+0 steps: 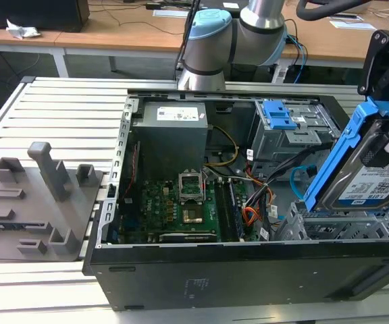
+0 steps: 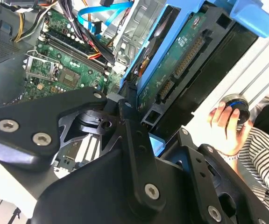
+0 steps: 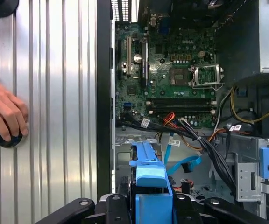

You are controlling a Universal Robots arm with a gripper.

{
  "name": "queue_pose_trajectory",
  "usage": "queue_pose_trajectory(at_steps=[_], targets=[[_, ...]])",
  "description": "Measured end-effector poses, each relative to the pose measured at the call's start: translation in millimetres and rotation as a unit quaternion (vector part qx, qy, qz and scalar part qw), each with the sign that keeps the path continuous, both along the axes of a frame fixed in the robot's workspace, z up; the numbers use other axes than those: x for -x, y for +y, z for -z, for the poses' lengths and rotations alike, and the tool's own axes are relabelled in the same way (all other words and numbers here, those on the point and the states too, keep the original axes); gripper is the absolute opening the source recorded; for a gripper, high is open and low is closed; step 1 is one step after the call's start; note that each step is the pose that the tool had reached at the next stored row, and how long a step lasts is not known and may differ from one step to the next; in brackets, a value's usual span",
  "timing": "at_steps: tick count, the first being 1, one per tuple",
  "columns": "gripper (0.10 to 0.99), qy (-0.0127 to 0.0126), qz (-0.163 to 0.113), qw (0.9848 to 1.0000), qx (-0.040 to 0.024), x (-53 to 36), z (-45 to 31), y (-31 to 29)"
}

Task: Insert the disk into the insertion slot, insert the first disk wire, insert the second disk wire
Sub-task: 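Insert the disk into the insertion slot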

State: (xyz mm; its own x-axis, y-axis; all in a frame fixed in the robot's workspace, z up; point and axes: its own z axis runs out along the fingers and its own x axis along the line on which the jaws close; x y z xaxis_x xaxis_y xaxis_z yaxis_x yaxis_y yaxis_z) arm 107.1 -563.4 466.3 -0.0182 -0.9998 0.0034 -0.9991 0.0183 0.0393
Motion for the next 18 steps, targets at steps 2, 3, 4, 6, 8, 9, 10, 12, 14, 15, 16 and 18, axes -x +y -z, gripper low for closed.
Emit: queue_pose_trajectory(at_steps=[2, 3, 4, 6, 8, 9, 10, 12, 14, 15, 16, 18], targets=[[0.365, 0.0000, 0.000, 1.0000, -0.0001, -1.5, 0.5, 4.2], [0.365, 0.0000, 0.000, 1.0000, 0.0000, -1.7, 0.6, 6.4], [0.365, 0.0000, 0.000, 1.0000, 0.0000, -1.8, 0.7, 8.7], [0.365, 0.0000, 0.000, 1.0000, -0.0001, -2.3, 1.0, 16.5], [0.365, 0.0000, 0.000, 1.0000, 0.0000, -2.3, 1.1, 22.6], [0.365, 0.0000, 0.000, 1.0000, -0.0001, -2.3, 1.4, 22.9], [0.365, 0.0000, 0.000, 1.0000, -0.0001, -2.3, 1.9, 22.9], [0.365, 0.0000, 0.000, 1.0000, 0.0000, -2.3, 3.4, 23.0], [0.365, 0.0000, 0.000, 1.0000, -0.0001, -2.3, 6.6, 23.0], [0.365, 0.0000, 0.000, 1.0000, 0.0000, -2.3, 7.9, 23.0], [0.365, 0.0000, 0.000, 1.0000, 0.0000, -2.3, 9.6, 22.9], [0.365, 0.0000, 0.000, 1.0000, 0.0000, -2.3, 12.6, 22.9]])
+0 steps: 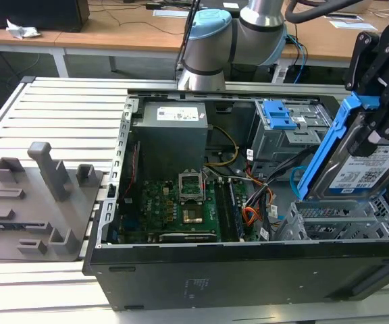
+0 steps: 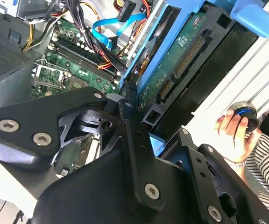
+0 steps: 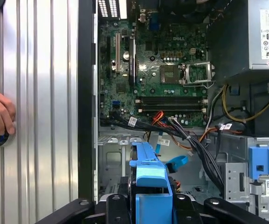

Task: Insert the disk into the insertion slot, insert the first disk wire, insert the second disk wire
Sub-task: 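Insert the disk into the insertion slot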

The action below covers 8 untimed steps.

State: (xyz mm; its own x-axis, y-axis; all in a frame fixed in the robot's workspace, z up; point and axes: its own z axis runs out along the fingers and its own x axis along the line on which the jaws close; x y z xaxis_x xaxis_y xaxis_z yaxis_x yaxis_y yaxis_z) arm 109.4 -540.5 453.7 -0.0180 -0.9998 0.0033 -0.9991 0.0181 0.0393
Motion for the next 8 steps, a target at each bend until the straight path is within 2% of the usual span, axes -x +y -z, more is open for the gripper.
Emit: queue_pose_trajectory(at_steps=[3, 6, 8], targets=[[0.365, 0.0000, 0.000, 1.0000, 0.0000, -1.2, 7.0, 0.0], [0.365, 0.0005, -0.002, 1.0000, 0.0001, -5.1, 10.6, 0.0], [0.365, 0.0007, -0.015, 0.9999, 0.0004, -5.5, 13.6, 0.0]])
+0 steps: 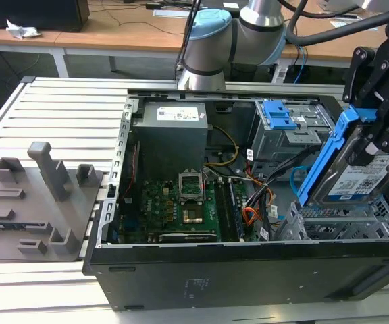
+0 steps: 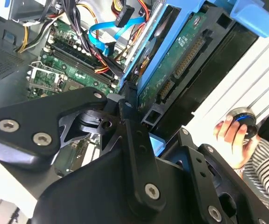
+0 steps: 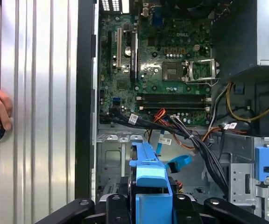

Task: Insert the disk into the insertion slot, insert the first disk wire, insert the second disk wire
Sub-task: 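Insert the disk into the insertion slot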

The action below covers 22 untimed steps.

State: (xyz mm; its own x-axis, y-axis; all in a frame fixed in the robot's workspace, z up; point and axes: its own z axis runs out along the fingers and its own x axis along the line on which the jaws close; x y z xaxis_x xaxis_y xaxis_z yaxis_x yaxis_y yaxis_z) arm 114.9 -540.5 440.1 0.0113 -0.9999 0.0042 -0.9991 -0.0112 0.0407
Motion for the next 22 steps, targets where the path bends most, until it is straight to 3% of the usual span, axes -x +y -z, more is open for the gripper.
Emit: queue_pose_trajectory(at_steps=[3, 13, 22], targets=[[0.365, 0.0000, -0.009, 1.0000, 0.0000, -0.1, 3.6, -2.7], [0.365, 0.0000, 0.007, 1.0000, 0.0000, -1.1, 12.0, -6.1], [0.365, 0.0006, 0.007, 1.0000, 0.0000, -1.3, 33.4, -7.9]])
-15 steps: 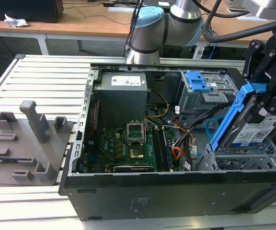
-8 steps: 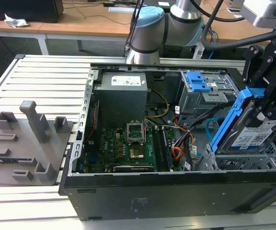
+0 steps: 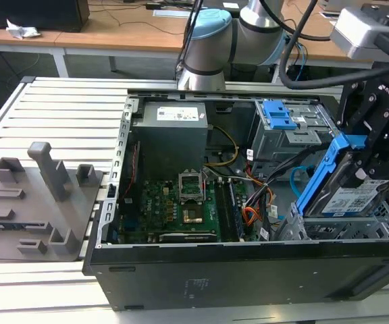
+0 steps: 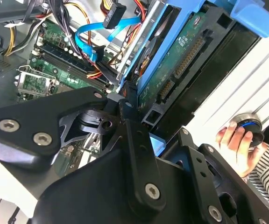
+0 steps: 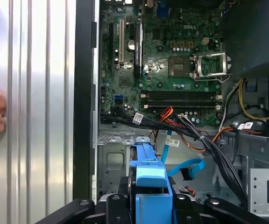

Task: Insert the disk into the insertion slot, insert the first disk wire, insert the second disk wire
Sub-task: 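Insert the disk into the insertion slot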

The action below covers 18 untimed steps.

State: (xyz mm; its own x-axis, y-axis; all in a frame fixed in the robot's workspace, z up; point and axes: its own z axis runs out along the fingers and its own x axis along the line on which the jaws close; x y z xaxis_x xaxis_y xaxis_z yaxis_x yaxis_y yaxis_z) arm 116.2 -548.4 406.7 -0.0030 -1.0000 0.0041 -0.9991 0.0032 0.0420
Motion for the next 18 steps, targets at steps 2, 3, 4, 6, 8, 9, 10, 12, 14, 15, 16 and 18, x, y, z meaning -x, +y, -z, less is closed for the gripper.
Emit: queue_pose_trajectory(at_steps=[2, 3, 4, 6, 8, 9, 10, 12, 14, 15, 16, 18], targets=[[0.365, 0.0004, 0.000, 1.0000, 0.0000, -0.2, 6.4, 0.0], [0.365, 0.0005, 0.000, 1.0000, 0.0001, -0.2, 7.9, 0.0], [0.365, 0.0007, 0.000, 1.0000, 0.0000, -0.2, 11.6, 0.0], [0.365, 0.0008, 0.000, 1.0000, 0.0000, -0.2, 16.7, 0.0], [0.365, 0.0008, 0.000, 1.0000, 0.0001, -0.3, 18.9, 0.0], [0.365, 0.0008, 0.000, 1.0000, 0.0000, -0.2, 19.9, 0.0], [0.365, 0.0008, 0.000, 1.0000, 0.0001, -0.2, 20.1, 0.0], [0.365, 0.0008, 0.000, 1.0000, 0.0002, -0.3, 20.2, 0.0], [0.365, 0.0008, 0.000, 1.0000, 0.0001, -0.2, 20.3, 0.0], [0.365, 0.0008, 0.000, 1.0000, 0.0001, -0.3, 20.4, 0.0], [0.373, 0.0008, 0.000, 1.0000, 0.0001, -0.2, 20.4, 0.0], [0.439, 0.0008, 0.000, 1.0000, 0.0000, -0.3, 20.5, 0.0]])
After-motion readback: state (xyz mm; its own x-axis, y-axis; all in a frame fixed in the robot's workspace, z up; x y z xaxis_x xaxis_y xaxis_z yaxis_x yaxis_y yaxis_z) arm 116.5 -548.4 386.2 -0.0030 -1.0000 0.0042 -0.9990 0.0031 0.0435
